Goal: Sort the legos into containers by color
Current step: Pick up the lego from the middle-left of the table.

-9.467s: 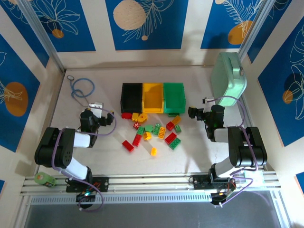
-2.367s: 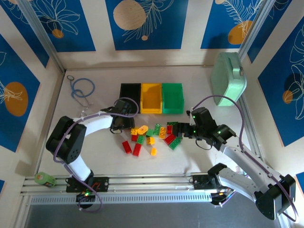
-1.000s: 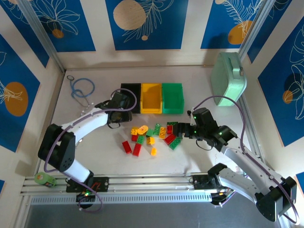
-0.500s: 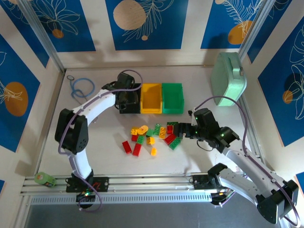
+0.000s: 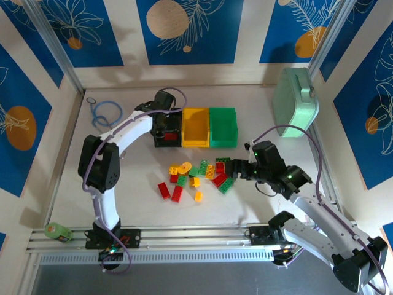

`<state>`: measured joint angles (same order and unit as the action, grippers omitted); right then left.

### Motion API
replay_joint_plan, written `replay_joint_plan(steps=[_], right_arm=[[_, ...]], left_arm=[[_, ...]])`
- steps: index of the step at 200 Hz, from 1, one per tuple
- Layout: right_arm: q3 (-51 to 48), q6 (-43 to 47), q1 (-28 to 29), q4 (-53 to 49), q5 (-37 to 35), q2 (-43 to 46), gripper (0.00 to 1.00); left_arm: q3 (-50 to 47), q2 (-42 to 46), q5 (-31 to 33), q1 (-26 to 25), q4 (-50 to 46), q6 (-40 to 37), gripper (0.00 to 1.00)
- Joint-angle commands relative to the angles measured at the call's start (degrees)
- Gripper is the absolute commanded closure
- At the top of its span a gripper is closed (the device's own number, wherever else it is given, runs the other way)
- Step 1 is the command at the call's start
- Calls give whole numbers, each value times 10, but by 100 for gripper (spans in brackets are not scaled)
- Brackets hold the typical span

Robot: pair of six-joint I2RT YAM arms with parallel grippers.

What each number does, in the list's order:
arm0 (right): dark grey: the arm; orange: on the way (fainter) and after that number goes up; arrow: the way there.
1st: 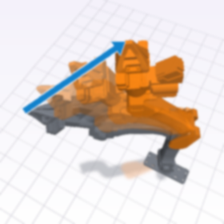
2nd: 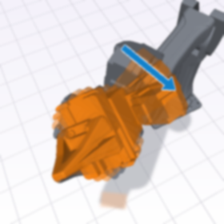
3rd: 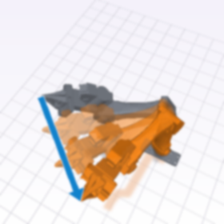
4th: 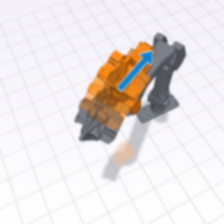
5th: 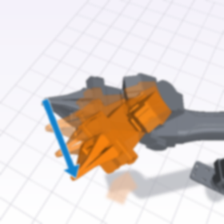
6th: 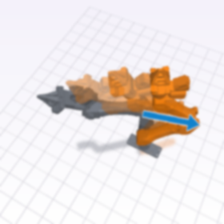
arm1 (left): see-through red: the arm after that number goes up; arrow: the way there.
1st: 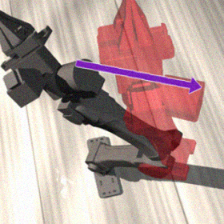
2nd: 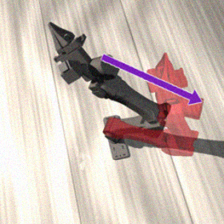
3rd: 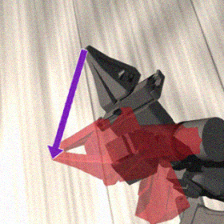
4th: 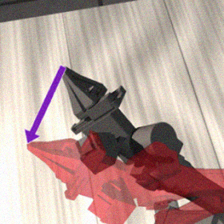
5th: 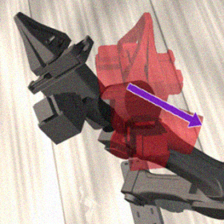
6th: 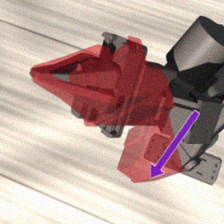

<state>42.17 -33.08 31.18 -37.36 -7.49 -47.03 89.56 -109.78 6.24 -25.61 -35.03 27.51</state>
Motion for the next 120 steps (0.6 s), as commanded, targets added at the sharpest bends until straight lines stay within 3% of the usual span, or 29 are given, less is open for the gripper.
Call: replay_joint_plan(steps=[1,55,120], right_arm=[[-7,-8,5,-10,6,7,13],[-9,-14,9,-8,7,10,13],[-23,-25,26,11,9,-6,14]], left_arm=[[-18,63,3,0,-12,-3,23],[-179,224,24,-25,1,30,23],[-453,443,77,-127,14,196,24]])
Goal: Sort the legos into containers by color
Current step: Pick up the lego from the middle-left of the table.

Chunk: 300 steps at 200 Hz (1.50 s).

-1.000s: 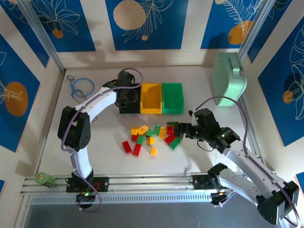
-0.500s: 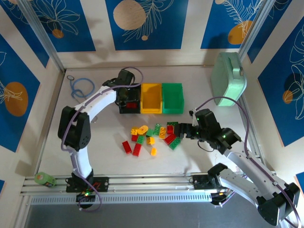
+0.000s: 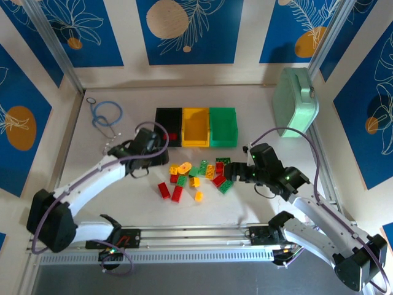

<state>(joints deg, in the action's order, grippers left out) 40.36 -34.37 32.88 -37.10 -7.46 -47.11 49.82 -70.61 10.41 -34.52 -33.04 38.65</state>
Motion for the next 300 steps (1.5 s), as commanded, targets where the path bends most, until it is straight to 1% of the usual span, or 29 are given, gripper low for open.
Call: replay_joint_plan(steps=[1,24,48,78,101,130,169,223,262,272,288,300], right_arm=[[-4,-12,10,8,9,-5,14],[-3,-17,20,14,4,-15,15],[-2,-25,31,21,-2,-25,15],[0,-30,43,22,-9,-37,15],[6,-30,48,18,-14,-41,15],[4,-30,50,12,-21,-37,15],[-6,-31,50,15,-24,-33,15],[-7,-33,51,21,-20,-33,16],[-13,-36,51,15,-21,-22,16],[-14,-36,52,13,-22,-16,16],[-17,-38,52,8,-26,-8,16],[-19,-38,52,6,-28,-2,16]], left_arm=[[-58,54,36,-40,-7,87,24],[-101,89,55,-87,-13,139,25],[-130,94,72,-130,-11,186,27],[-144,59,81,-175,24,226,28],[-141,20,83,-194,51,241,29],[-139,-14,85,-203,70,256,30],[-154,-22,98,-205,77,276,34],[-148,-56,97,-205,97,270,41],[-137,-87,100,-203,101,264,51],[-135,-93,101,-203,101,263,55],[-127,-96,104,-203,95,257,65],[-118,-95,109,-202,83,251,69]])
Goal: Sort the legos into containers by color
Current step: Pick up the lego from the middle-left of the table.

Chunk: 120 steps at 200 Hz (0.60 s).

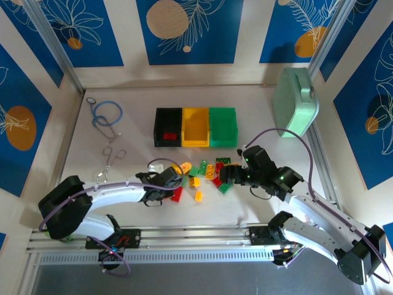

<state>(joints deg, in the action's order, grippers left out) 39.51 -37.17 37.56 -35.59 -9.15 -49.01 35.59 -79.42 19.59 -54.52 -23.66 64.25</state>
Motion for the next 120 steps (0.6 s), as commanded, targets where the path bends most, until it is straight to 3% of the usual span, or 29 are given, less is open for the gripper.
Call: replay_joint_plan(steps=[1,47,85,120], right_arm=[[-11,-10,5,-9,-11,16,16],[-19,-13,5,-8,-10,24,16],[-28,-16,5,-2,-6,24,16],[-31,-19,5,-2,-3,28,16]], left_arm=[[26,-7,17,-2,-12,-5,70],[70,24,38,27,-56,-58,74],[150,38,6,111,-74,-162,73],[254,-28,-52,186,-77,-245,73]])
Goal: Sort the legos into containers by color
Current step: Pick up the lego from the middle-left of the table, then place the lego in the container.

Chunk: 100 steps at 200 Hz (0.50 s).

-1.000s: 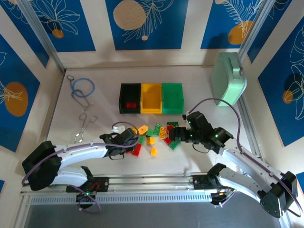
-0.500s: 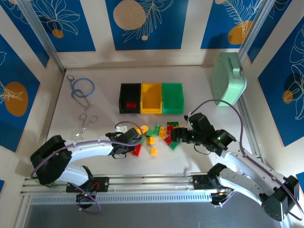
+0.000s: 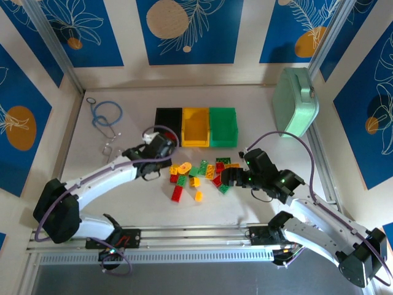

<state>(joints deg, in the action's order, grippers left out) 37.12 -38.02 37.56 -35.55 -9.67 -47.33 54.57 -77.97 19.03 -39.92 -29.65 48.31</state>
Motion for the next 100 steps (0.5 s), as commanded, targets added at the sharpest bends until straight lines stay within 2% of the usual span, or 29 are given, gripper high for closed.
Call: replay_joint_plan(steps=[1,32,85,100], right_arm=[[-7,-11,5,-2,2,12,16],[-13,-14,5,-7,0,23,16],[3,-8,5,-44,-11,48,16],[7,-7,5,-54,-15,57,16]], left_arm=[[68,-46,-48,42,-17,-88,73],[178,-142,-74,76,-36,-143,73],[347,-319,-137,131,-65,-179,73],[387,-354,-132,136,-83,-188,73]])
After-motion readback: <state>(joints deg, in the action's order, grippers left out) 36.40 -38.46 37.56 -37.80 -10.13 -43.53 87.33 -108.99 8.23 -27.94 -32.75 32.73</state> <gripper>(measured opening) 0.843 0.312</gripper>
